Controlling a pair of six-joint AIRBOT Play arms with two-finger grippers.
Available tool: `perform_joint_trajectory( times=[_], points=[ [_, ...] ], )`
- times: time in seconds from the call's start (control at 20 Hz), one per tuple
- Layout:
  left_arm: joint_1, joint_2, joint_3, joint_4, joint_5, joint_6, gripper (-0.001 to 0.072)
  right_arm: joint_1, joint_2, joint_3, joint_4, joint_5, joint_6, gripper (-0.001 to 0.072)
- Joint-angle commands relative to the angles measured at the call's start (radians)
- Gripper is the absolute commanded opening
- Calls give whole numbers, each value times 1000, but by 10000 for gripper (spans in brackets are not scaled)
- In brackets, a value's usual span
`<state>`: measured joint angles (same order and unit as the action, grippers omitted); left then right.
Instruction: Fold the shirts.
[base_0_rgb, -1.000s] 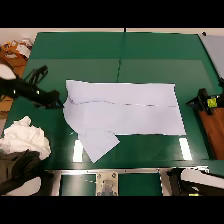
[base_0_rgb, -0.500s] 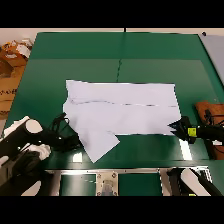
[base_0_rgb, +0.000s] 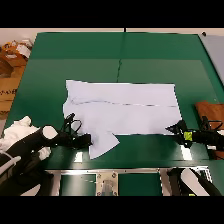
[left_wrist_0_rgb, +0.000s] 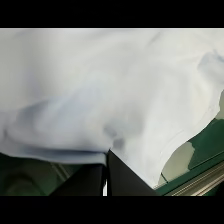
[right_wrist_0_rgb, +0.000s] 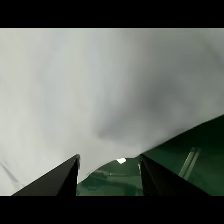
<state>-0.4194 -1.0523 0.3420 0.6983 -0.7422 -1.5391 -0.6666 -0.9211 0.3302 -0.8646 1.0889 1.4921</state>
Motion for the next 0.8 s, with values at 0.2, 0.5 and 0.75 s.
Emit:
perform_joint_trajectory(
  times=[0.2, 0.5, 0.75],
  points=[
    [-8, -1, 126, 93, -156, 15, 26, 2, -117, -5, 43, -117, 7, 395],
    [-8, -1, 278, 352, -344, -85, 26, 21, -231, 21, 107, -103, -121, 16],
    [-8, -1, 419, 495, -587, -114, 26, 21, -129, 104, -19, 55, -37, 16]
  ],
)
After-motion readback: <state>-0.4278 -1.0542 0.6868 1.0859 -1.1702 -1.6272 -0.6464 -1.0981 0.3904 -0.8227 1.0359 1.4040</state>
